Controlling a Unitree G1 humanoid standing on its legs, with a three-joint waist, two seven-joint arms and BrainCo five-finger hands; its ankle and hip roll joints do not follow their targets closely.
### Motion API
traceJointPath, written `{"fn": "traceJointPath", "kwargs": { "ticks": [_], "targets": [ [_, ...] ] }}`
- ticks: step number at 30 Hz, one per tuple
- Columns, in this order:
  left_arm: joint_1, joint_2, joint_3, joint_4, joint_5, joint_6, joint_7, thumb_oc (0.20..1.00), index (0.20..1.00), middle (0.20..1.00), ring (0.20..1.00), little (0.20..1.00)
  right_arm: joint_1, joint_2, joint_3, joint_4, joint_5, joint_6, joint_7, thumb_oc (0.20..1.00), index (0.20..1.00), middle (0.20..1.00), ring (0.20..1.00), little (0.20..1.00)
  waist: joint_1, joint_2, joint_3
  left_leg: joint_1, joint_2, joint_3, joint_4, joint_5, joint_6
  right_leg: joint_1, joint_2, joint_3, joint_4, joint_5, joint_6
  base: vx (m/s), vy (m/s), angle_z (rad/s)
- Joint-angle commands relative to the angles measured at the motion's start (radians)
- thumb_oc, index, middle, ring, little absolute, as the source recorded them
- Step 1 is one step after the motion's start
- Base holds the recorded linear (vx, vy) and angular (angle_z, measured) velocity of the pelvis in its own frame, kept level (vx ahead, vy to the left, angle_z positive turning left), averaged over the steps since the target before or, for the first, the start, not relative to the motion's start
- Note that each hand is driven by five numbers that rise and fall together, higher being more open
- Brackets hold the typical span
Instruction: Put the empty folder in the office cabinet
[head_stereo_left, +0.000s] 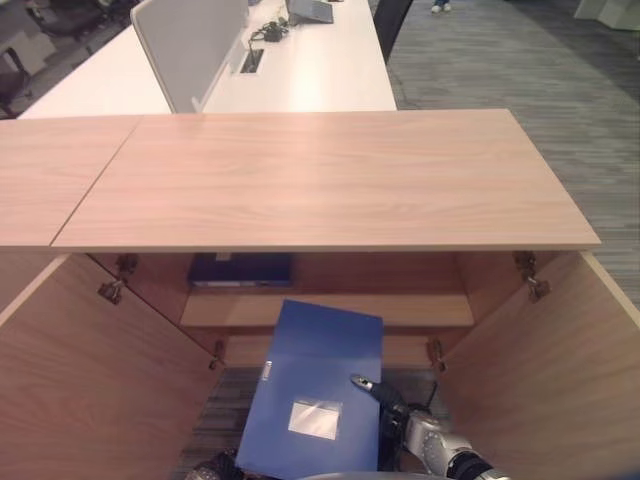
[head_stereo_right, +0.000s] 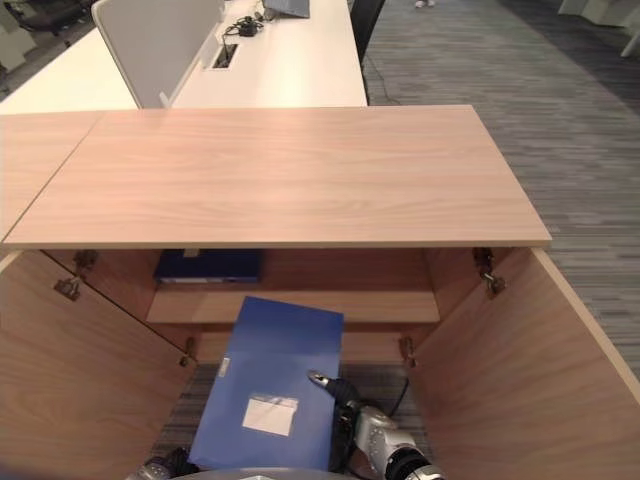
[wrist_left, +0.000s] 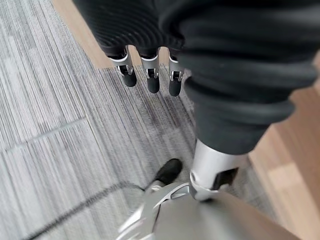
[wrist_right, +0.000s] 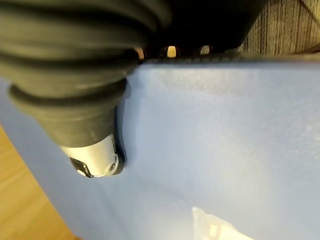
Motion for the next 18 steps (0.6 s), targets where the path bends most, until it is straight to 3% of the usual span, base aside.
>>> {"fn": "traceJointPath", "kwargs": {
  "ticks": [1, 2, 3, 5, 7, 8, 9, 10, 11, 12, 14, 16, 18],
  "targets": [
    [-0.011, -0.082, 0.018, 0.081, -0.054, -0.005, -0.003, 1.0, 1.0, 1.0, 1.0, 1.0, -0.031, 0.022, 0.055, -0.079, 0.097, -0.048, 0.03, 0.2, 0.2, 0.2, 0.2, 0.2, 0.02, -0.034, 0.016, 0.003, 0.016, -0.067, 0.197, -0.158, -0.033, 0.11, 0.064, 0.018, -0.137, 0.045, -0.033, 0.14, -0.218, -0.02],
    [-0.006, -0.078, 0.036, 0.074, -0.079, -0.007, 0.012, 1.0, 1.0, 1.0, 1.0, 1.0, -0.039, 0.018, 0.07, -0.076, 0.105, -0.05, 0.022, 0.2, 0.2, 0.2, 0.2, 0.2, 0.036, -0.04, 0.028, -0.046, 0.043, -0.066, 0.317, -0.16, -0.043, 0.132, 0.068, 0.025, -0.153, 0.042, -0.045, 0.12, -0.233, -0.14],
    [0.0, -0.074, 0.058, 0.058, -0.122, -0.014, 0.037, 1.0, 1.0, 1.0, 1.0, 1.0, -0.065, 0.007, 0.084, -0.072, 0.102, -0.052, 0.011, 0.2, 0.2, 0.2, 0.2, 0.2, 0.067, -0.039, 0.043, -0.153, 0.086, -0.108, 0.516, -0.13, -0.074, 0.158, 0.092, 0.042, -0.18, 0.023, -0.076, 0.07, -0.173, -0.2],
    [0.001, -0.076, 0.071, 0.055, -0.147, -0.019, 0.05, 1.0, 1.0, 1.0, 1.0, 1.0, -0.078, 0.004, 0.086, -0.069, 0.1, -0.052, 0.01, 0.2, 0.2, 0.2, 0.2, 0.2, 0.074, -0.044, 0.045, -0.178, 0.108, -0.123, 0.532, -0.121, -0.082, 0.167, 0.093, 0.047, -0.189, 0.016, -0.078, 0.09, -0.03, -0.57],
    [0.019, -0.077, 0.097, 0.06, -0.16, -0.017, 0.069, 1.0, 1.0, 1.0, 1.0, 1.0, -0.09, 0.004, 0.087, -0.076, 0.109, -0.048, 0.008, 0.2, 0.2, 0.2, 0.2, 0.2, 0.088, -0.054, 0.04, -0.159, 0.156, -0.123, 0.428, -0.122, -0.083, 0.184, 0.077, 0.07, -0.204, 0.014, -0.064, 0.19, 0.139, -0.51],
    [0.032, -0.076, 0.123, 0.075, -0.167, -0.014, 0.085, 1.0, 1.0, 1.0, 1.0, 1.0, -0.093, 0.001, 0.074, -0.083, 0.116, -0.053, 0.004, 0.2, 0.2, 0.2, 0.2, 0.2, 0.097, -0.059, 0.027, -0.135, 0.211, -0.132, 0.31, -0.067, -0.101, 0.189, 0.066, 0.088, -0.213, 0.016, -0.047, 0.17, 0.148, -0.34],
    [0.033, -0.076, 0.123, 0.074, -0.167, -0.014, 0.085, 1.0, 1.0, 1.0, 1.0, 1.0, -0.093, 0.001, 0.074, -0.083, 0.116, -0.053, 0.004, 0.2, 0.2, 0.2, 0.2, 0.2, 0.098, -0.06, 0.029, -0.13, 0.21, -0.13, 0.303, -0.063, -0.101, 0.191, 0.066, 0.09, -0.213, 0.016, -0.047, 0.21, 0.244, -0.4],
    [0.04, -0.074, 0.136, 0.083, -0.174, -0.013, 0.097, 1.0, 1.0, 1.0, 1.0, 1.0, -0.091, -0.006, 0.063, -0.09, 0.118, -0.058, 0.0, 0.2, 0.2, 0.2, 0.2, 0.2, 0.095, -0.045, 0.014, -0.113, 0.256, -0.131, 0.153, 0.036, -0.134, 0.194, 0.063, 0.095, -0.218, 0.008, -0.036, 0.14, 0.213, -0.42],
    [0.041, -0.073, 0.137, 0.085, -0.176, -0.012, 0.103, 1.0, 1.0, 1.0, 1.0, 1.0, -0.089, -0.014, 0.056, -0.102, 0.117, -0.058, -0.001, 0.2, 0.2, 0.2, 0.2, 0.2, 0.091, -0.037, 0.01, -0.112, 0.271, -0.129, 0.1, 0.075, -0.146, 0.2, 0.058, 0.098, -0.219, 0.003, -0.031, 0.14, 0.214, -0.34],
    [0.041, -0.074, 0.137, 0.085, -0.176, -0.012, 0.103, 1.0, 1.0, 1.0, 1.0, 1.0, -0.088, -0.015, 0.056, -0.103, 0.117, -0.058, -0.001, 0.2, 0.2, 0.2, 0.2, 0.2, 0.092, -0.037, 0.01, -0.108, 0.271, -0.128, 0.095, 0.079, -0.147, 0.201, 0.059, 0.098, -0.219, 0.003, -0.031, 0.14, 0.251, -0.16],
    [0.063, -0.09, 0.13, 0.084, -0.161, -0.012, 0.089, 1.0, 1.0, 1.0, 1.0, 1.0, -0.049, -0.06, 0.035, -0.187, 0.113, -0.064, 0.013, 0.2, 0.2, 0.2, 0.2, 0.2, 0.069, 0.004, -0.008, -0.076, 0.281, -0.07, 0.008, 0.105, -0.168, 0.225, 0.045, 0.083, -0.218, 0.0, -0.016, 0.17, 0.317, -0.1],
    [0.086, -0.101, 0.099, 0.067, -0.117, -0.012, 0.082, 1.0, 1.0, 1.0, 1.0, 1.0, -0.044, -0.084, 0.024, -0.229, 0.118, -0.071, 0.011, 0.2, 0.2, 0.2, 0.2, 0.2, 0.055, 0.031, -0.03, -0.06, 0.25, -0.085, -0.005, 0.074, -0.171, 0.226, 0.023, 0.086, -0.219, 0.017, -0.01, 0.14, 0.291, 0.02],
    [0.092, -0.1, 0.067, 0.044, -0.074, -0.015, 0.069, 1.0, 1.0, 1.0, 1.0, 1.0, -0.042, -0.094, 0.01, -0.272, 0.122, -0.078, 0.009, 0.2, 0.2, 0.2, 0.2, 0.2, 0.051, 0.032, -0.038, -0.047, 0.224, -0.077, -0.005, 0.059, -0.165, 0.233, 0.001, 0.086, -0.23, 0.038, -0.001, 0.1, 0.234, 0.27]
  ]
}}
